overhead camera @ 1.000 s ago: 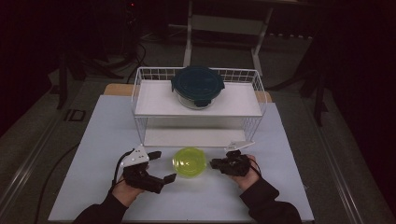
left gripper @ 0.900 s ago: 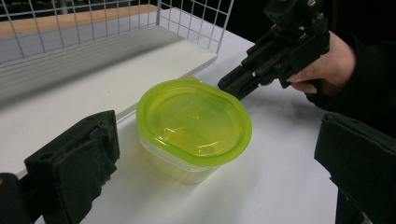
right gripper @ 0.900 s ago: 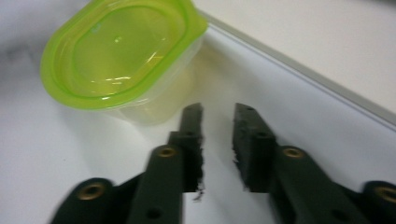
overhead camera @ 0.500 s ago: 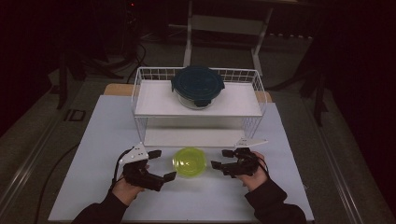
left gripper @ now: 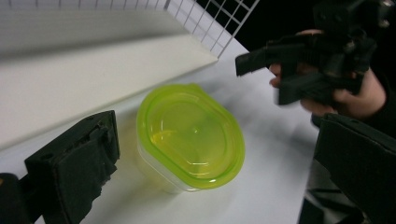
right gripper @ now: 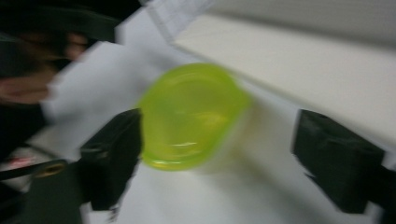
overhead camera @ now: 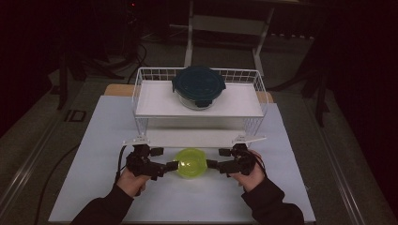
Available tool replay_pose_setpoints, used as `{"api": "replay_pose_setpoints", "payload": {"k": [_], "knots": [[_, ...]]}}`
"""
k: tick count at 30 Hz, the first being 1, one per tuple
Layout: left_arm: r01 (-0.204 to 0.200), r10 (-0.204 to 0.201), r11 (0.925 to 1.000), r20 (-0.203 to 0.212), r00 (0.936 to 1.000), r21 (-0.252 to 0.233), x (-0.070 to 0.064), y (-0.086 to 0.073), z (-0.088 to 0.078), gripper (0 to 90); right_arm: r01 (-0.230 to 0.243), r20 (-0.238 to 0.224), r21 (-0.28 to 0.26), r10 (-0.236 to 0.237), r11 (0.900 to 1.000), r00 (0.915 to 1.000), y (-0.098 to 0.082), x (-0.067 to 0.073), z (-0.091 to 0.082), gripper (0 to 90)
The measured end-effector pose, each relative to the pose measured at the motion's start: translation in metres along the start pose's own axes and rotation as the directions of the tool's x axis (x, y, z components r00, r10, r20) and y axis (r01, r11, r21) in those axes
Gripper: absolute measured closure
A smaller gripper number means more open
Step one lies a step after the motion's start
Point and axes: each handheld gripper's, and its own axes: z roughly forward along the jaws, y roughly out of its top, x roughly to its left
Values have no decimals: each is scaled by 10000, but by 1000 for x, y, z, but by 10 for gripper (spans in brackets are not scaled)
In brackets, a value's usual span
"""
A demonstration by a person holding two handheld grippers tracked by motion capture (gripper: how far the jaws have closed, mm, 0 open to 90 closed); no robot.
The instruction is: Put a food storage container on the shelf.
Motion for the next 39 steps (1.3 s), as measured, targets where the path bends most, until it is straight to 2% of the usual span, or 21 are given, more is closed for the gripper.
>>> {"api": "replay_pose_setpoints", "payload": {"k": [1, 3, 4, 6, 8, 10, 11, 13, 14, 16, 19, 22, 25, 27, 29, 32, 34, 37, 39], "knots": [[370, -371, 9991, 48, 9993, 198, 2, 0, 4, 0, -195, 45, 85, 195, 9998, 9998, 0, 0, 4, 151], [895, -900, 9949, 76, 9959, 469, 6, -1, 10, 15, -697, -158, 149, 699, 9975, 9974, 0, -2, 9, 166], [1196, -1200, 9908, 17, 9928, 633, 7, -1, 12, 36, -946, -178, 161, 949, 9954, 9953, 0, -3, 11, 225], [1644, -1639, 9827, -135, 9864, 851, 11, -3, 16, 70, -1363, -220, 236, 1368, 9904, 9904, 1, -7, 15, 283], [2337, -2313, 9686, -369, 9722, 851, 16, -6, 19, 151, -1873, -158, 481, 1882, 9811, 9820, 2, -10, 19, 365], [2813, -2787, 9549, -399, 9595, 951, 22, -10, 21, 207, -2302, -186, 692, 2320, 9707, 9725, 1, -16, 22, 446], [3059, -3036, 9473, -386, 9520, 947, 25, -12, 22, 249, -2498, -123, 770, 2515, 9652, 9678, 1, -18, 24, 455], [3408, -3386, 9349, -387, 9401, 990, 30, -16, 24, 323, -2782, -178, 994, 2812, 9554, 9595, -1, -22, 27, 513], [3533, -3526, 9302, -248, 9354, 996, 33, -17, 25, 354, -2826, -97, 1018, 2850, 9538, 9585, -2, -23, 28, 537], [3766, -3779, 9206, -76, 9258, 1030, 37, -20, 27, 402, -2975, -285, 1160, 3026, 9477, 9527, -3, -25, 30, 591], [3776, -3821, 9178, 140, 9240, 1229, 40, -22, 31, 490, -2999, -267, 1300, 3057, 9451, 9518, -2, -24, 32, 673], [3718, -3773, 9166, 99, 9261, 1472, 40, -25, 34, 593, -2994, -171, 1385, 3046, 9440, 9523, -2, -21, 34, 719], [3639, -3691, 9228, 198, 9292, 1266, 40, -26, 33, 660, -3047, -185, 1460, 3105, 9412, 9504, -2, -19, 34, 736], [3619, -3662, 9239, 128, 9304, 1244, 39, -24, 29, 712, -3043, -296, 1531, 3122, 9402, 9496, -2, -17, 34, 742], [3475, -3512, 9292, 81, 9362, 1260, 36, -24, 28, 727, -2895, -279, 1505, 2968, 9453, 9545, -3, -15, 33, 746], [3360, -3382, 9324, -63, 9410, 1331, 31, -23, 27, 736, -2997, -171, 1471, 3054, 9426, 9521, -5, -12, 31, 758], [3300, -3312, 9329, -161, 9434, 1443, 30, -23, 27, 739, -2987, -110, 1370, 3030, 9445, 9529, -6, -9, 31, 765], [3145, -3130, 9378, -341, 9491, 1473, 27, -23, 26, 740, -3062, -102, 1227, 3097, 9440, 9508, -8, -5, 30, 776], [3091, -3066, 9400, -393, 9510, 1448, 26, -24, 26, 740, -3001, -111, 1168, 3034, 9467, 9528, -9, -2, 30, 779]]}}
